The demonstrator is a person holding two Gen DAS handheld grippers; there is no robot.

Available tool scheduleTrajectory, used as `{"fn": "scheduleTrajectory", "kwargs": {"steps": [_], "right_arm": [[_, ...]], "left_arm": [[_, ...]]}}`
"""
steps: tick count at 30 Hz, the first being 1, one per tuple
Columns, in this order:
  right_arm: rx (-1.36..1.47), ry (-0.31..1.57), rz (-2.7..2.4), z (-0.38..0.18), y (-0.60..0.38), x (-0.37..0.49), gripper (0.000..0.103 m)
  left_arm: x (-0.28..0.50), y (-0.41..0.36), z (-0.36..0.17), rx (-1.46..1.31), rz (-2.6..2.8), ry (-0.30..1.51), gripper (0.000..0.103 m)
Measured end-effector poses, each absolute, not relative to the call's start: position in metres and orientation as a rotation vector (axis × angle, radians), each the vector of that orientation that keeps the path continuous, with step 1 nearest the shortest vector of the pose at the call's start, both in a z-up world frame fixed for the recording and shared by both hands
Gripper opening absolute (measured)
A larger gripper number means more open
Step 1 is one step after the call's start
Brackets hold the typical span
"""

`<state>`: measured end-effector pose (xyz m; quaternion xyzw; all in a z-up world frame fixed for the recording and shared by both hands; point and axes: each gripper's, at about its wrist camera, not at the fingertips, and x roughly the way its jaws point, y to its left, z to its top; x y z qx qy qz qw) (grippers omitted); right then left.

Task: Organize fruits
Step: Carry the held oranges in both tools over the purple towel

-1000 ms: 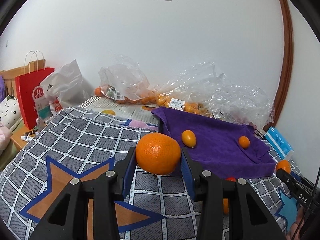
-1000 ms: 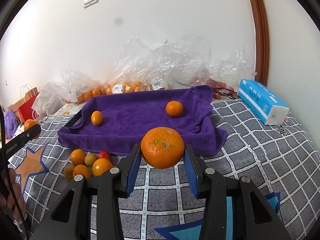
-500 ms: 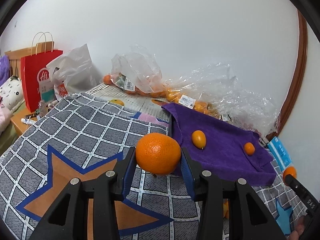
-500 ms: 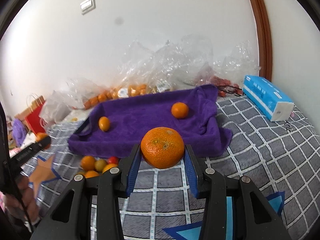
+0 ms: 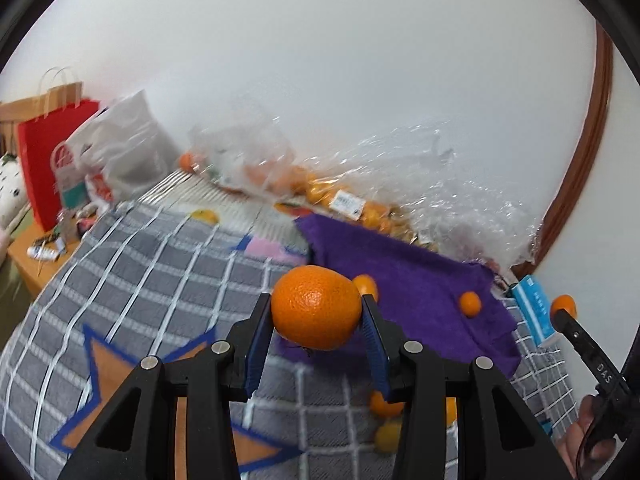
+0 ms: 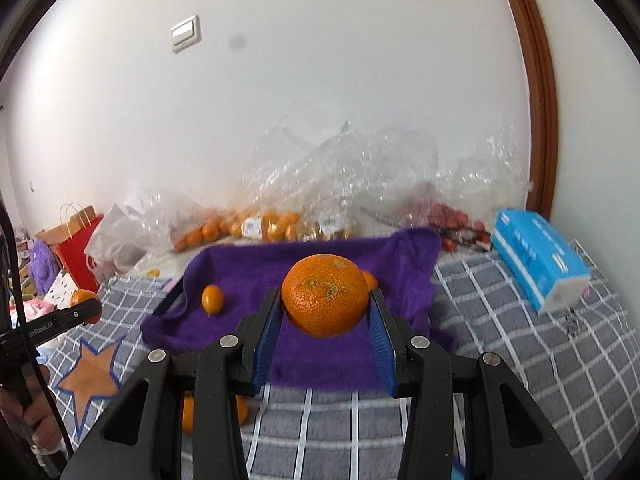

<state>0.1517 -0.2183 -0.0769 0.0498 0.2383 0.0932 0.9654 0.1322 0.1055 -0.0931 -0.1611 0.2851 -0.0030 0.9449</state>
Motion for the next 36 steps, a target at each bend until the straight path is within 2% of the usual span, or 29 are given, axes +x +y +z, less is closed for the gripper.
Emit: {"fn": "scheduleTrajectory", "kwargs": {"steps": [7, 12, 17, 28, 36], "right_arm": [[0.119, 0.490, 0.196, -0.063, -0.216, 0.195, 0.043], [0.141, 0.519, 0.185, -0.085, -0.217, 0.215, 0.043], [0.173, 0.624, 0.174, -0.114, -0.224, 0.238, 0.043], [0.238, 0.704, 0.138, -0.139, -0.243, 0.257, 0.043], [0.121, 0.716, 0.104, -0.151, -0.225, 0.258, 0.043]], "left_arm": [[0.189, 0.087, -0.097, -0.329, -0.024, 0.625, 0.041], [0.213, 0.079, -0.127, -0.367, -0.058, 0.671, 0.041], [0.223, 0.077, -0.142, -0.326, -0.044, 0.674, 0.041], [0.226, 0.064, -0.154, -0.369, -0.122, 0.703, 0.041], [0.231, 0.062, -0.159, -0.344, -0.095, 0.732, 0.041]]}}
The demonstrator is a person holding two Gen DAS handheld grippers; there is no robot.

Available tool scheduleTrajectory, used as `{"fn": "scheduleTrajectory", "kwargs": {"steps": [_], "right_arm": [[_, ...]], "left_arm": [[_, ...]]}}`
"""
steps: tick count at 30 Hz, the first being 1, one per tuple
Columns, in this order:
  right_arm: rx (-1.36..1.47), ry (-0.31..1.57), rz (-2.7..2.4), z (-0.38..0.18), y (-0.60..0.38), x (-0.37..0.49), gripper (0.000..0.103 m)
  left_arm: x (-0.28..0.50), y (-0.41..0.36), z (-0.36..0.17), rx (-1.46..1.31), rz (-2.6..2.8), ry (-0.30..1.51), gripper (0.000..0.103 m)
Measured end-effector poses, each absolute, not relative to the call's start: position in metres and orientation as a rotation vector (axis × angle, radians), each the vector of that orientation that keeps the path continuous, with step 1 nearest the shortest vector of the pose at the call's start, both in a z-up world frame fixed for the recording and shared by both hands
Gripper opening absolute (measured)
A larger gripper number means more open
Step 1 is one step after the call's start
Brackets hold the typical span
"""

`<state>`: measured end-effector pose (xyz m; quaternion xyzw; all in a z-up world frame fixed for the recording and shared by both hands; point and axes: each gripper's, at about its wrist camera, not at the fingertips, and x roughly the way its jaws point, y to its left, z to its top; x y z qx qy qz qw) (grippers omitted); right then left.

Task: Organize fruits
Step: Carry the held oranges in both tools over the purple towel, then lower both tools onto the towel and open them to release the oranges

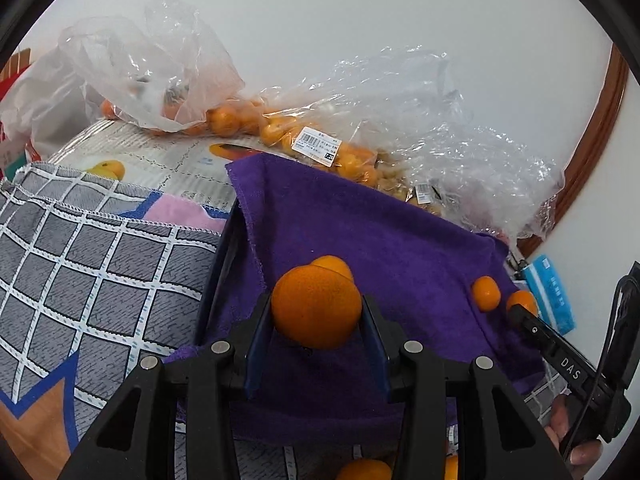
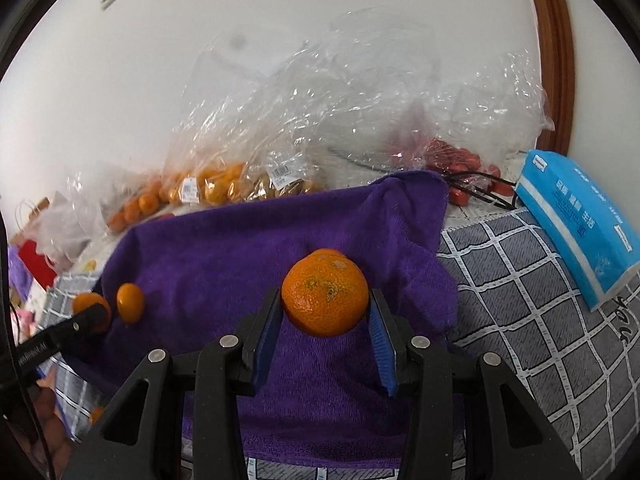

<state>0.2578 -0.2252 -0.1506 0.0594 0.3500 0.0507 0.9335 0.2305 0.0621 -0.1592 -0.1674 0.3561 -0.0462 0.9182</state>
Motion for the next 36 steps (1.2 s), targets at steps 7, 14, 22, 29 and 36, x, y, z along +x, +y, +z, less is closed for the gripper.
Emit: {"fn": "scheduleTrajectory", "kwargs": {"steps": [7, 14, 22, 29, 36], "right_arm": [[0.057, 0.687, 0.094, -0.150, -0.217, 0.251, 0.043], [0.085, 0.708, 0.102, -0.151, -0.222, 0.252, 0.043], [0.094, 0.690, 0.089, -0.149, -0.224, 0.250, 0.050], [0.066, 0.628, 0.076, -0.143, -0.218, 0.241, 0.059], [0.069, 0.579, 0.092, -0.138, -0.217, 0.232, 0.060]], "left_arm": [[0.231, 0.058, -0.159, -0.308, -0.086, 0.739, 0.041], [0.232, 0.058, -0.158, -0.306, -0.089, 0.735, 0.041], [0.230, 0.059, -0.155, -0.318, -0.092, 0.717, 0.045], [0.220, 0.060, -0.145, -0.324, -0.092, 0.657, 0.054], [0.215, 0.055, -0.140, -0.300, -0.082, 0.625, 0.055]]}}
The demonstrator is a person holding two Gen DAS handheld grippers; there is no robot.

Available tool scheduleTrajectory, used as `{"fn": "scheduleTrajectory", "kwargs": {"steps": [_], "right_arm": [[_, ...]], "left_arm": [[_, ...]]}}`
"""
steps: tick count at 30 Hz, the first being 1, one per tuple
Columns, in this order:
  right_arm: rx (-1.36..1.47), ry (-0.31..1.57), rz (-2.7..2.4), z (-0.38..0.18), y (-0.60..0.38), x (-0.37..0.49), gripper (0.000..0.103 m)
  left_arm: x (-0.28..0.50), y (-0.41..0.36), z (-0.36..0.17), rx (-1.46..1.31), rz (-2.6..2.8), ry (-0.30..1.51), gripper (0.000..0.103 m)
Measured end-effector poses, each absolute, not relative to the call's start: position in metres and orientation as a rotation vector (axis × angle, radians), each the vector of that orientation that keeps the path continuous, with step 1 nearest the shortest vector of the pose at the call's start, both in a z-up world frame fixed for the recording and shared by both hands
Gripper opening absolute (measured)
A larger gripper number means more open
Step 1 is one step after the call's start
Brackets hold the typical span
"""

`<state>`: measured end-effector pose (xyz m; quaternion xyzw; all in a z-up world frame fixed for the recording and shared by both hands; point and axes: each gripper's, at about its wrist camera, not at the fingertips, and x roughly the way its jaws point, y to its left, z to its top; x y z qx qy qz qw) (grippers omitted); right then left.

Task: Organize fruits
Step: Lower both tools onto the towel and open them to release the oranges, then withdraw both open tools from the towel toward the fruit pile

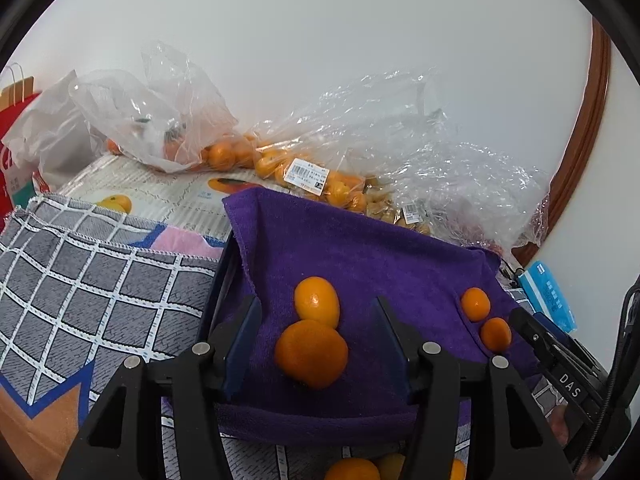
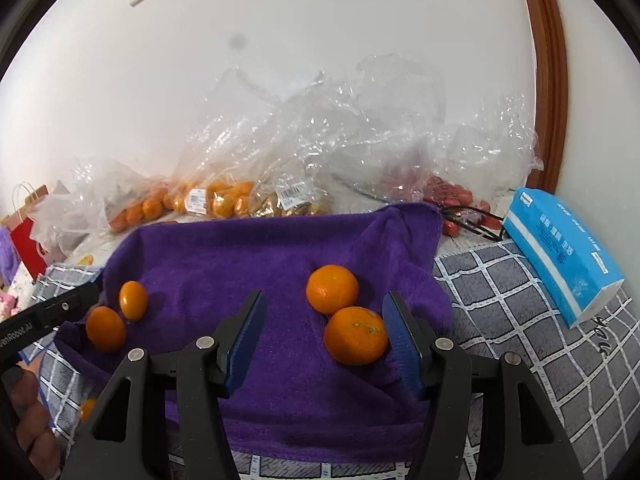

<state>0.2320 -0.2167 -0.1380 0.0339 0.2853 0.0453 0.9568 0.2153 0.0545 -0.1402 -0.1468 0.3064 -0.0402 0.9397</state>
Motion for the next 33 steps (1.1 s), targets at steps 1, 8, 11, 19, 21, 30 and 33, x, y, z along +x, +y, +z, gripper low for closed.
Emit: {"fn": "scheduleTrajectory", "kwargs": {"steps": [1, 8, 11, 19, 21, 30, 33], "right_arm": [[0.073, 0.576, 0.091, -0.138, -0.218, 0.231, 0.060], [0.050, 0.531, 0.055, -0.132, -0.215, 0.224, 0.060], [0.008, 0.555, 0.067, -0.132, -0.210, 0.224, 0.060], [0.009, 0.531, 0.119, -0.120, -0.208, 0.212, 0.060], [0.034, 0.545, 0.119, -0.116, -0.210, 0.207, 0.060], [0.111, 0.728, 0.155, -0.133, -0.194, 0.177, 0.060], [0.093, 0.740, 0.196, -0.140, -0.179, 0.165, 0.053]], "left_arm": [[0.214, 0.053, -0.139, -0.294, -0.080, 0.616, 0.055], [0.204, 0.042, -0.134, -0.241, -0.069, 0.565, 0.054], [0.201, 0.039, -0.133, -0.218, -0.058, 0.549, 0.054], [0.191, 0.043, -0.125, -0.220, -0.068, 0.519, 0.054], [0.189, 0.047, -0.124, -0.233, -0.059, 0.518, 0.054], [0.192, 0.066, -0.130, -0.312, -0.030, 0.563, 0.055], [0.191, 0.074, -0.129, -0.341, -0.026, 0.566, 0.055]]}}
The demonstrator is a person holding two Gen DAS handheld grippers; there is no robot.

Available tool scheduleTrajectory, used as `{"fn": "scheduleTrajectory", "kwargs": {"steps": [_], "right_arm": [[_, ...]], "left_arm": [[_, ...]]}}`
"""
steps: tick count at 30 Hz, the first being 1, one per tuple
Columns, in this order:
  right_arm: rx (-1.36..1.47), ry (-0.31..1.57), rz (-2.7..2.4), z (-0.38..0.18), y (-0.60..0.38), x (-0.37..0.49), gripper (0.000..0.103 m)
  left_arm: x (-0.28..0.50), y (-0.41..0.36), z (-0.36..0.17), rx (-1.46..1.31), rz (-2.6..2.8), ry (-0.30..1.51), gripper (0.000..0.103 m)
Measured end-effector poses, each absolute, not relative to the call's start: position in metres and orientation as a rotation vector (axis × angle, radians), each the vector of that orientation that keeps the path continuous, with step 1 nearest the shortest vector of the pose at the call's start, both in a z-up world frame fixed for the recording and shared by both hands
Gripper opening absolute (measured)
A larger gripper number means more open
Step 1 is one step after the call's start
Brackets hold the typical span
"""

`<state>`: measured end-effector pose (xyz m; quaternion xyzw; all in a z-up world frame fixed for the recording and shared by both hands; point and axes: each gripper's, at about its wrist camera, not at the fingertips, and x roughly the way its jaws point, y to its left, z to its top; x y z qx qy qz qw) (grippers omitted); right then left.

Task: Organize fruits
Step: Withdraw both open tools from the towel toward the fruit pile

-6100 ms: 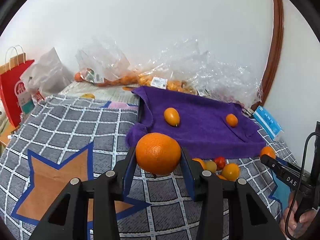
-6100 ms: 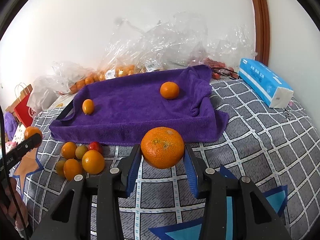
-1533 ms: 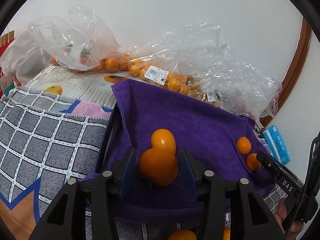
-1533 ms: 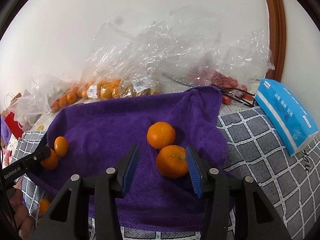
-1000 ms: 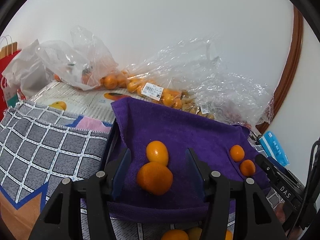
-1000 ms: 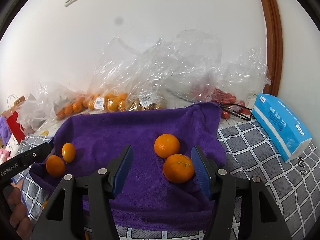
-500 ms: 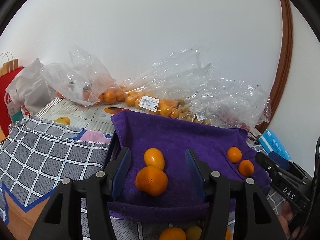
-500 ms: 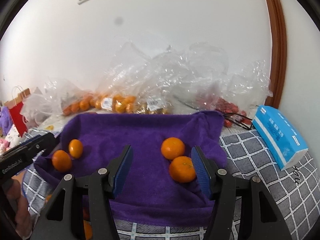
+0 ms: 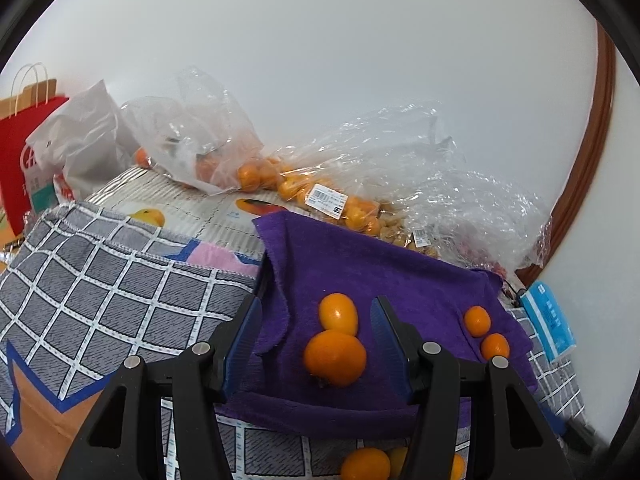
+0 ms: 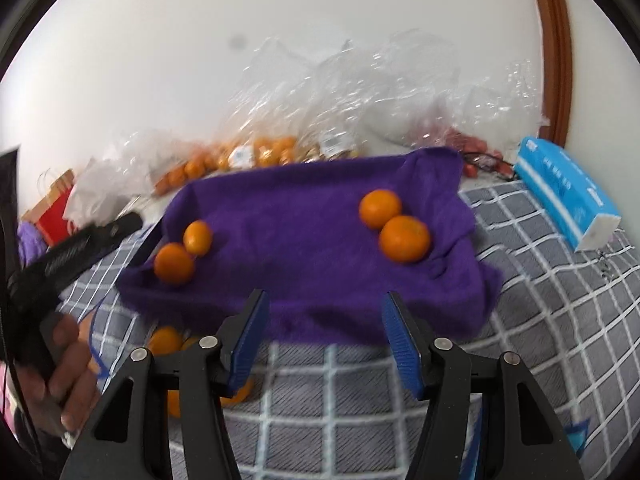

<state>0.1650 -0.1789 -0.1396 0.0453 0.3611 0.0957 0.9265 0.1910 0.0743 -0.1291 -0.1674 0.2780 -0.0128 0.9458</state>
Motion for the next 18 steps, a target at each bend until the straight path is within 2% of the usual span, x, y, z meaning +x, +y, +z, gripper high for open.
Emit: {"fn": "scheduleTrajectory", "kwargs": {"steps": [5, 16, 18], "right_arm": [[0.047, 0.781, 0.259, -0.151, -0.153, 0.154, 0.045], [0.043, 0.843, 0.352, -0.165, -0.130, 0.155, 0.045], [0.035, 0.844, 0.366, -0.165, -0.128, 0.153, 0.041]], "left_arm": [[0.187, 0.091, -0.126, -0.381, 0.011, 0.541, 0.056], [0.187, 0.113, -0.130, -0.462, 0.039, 0.555, 0.057], [0.187, 0.111, -0.130, -0.461, 0.035, 0.561, 0.057]]}}
